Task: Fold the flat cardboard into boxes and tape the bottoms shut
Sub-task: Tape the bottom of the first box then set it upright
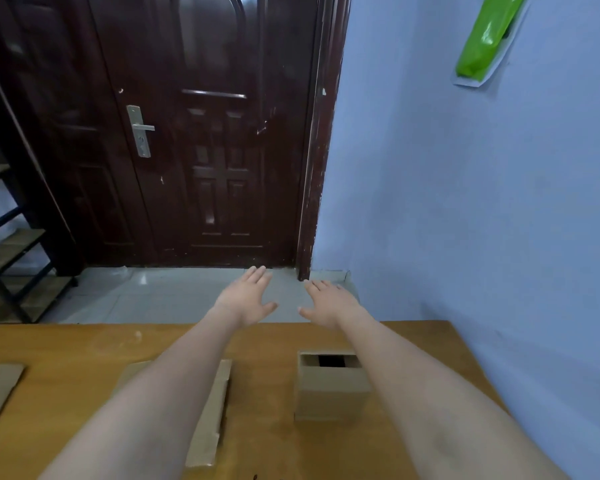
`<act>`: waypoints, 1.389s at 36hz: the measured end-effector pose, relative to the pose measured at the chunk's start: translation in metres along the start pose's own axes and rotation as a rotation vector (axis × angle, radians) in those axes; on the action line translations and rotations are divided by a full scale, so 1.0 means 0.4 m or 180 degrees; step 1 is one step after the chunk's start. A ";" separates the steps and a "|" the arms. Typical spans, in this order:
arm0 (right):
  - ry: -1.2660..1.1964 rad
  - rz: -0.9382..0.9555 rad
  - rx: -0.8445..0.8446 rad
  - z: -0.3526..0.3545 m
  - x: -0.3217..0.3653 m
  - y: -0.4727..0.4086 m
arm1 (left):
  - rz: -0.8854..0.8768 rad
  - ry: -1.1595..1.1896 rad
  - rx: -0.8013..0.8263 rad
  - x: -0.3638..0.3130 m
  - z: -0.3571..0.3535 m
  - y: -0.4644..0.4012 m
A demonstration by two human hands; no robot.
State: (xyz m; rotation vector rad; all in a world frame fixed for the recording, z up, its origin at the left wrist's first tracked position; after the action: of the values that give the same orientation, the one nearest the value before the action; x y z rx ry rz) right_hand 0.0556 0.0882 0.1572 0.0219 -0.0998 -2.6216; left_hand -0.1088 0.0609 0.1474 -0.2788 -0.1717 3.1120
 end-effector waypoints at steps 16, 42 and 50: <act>0.0203 0.0688 -0.0386 0.222 0.312 -0.172 | 0.0802 -0.0824 -0.0063 0.299 0.268 0.098; -0.0130 0.2604 -0.0132 0.203 0.951 -0.028 | 0.3225 -0.1044 0.0062 0.556 0.394 0.820; -0.0126 0.2939 -0.0087 0.167 1.128 0.037 | 0.3584 -0.1002 0.0165 0.644 0.377 0.992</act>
State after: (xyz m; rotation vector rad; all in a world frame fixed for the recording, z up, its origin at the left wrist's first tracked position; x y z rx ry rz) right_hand -0.3311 -0.1437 0.2266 -0.0702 -0.0648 -1.7002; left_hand -0.3900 -0.3441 0.2055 0.2231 0.1253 4.2493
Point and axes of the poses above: each hand's wrist, its own y-axis away from the middle knuckle, its own z-axis out of the back of the hand, x = y × z, the point moved 5 cm from there along -y, towards the middle knuckle, and after that the axes turned 11 degrees about -x, right-handed, at the moved point
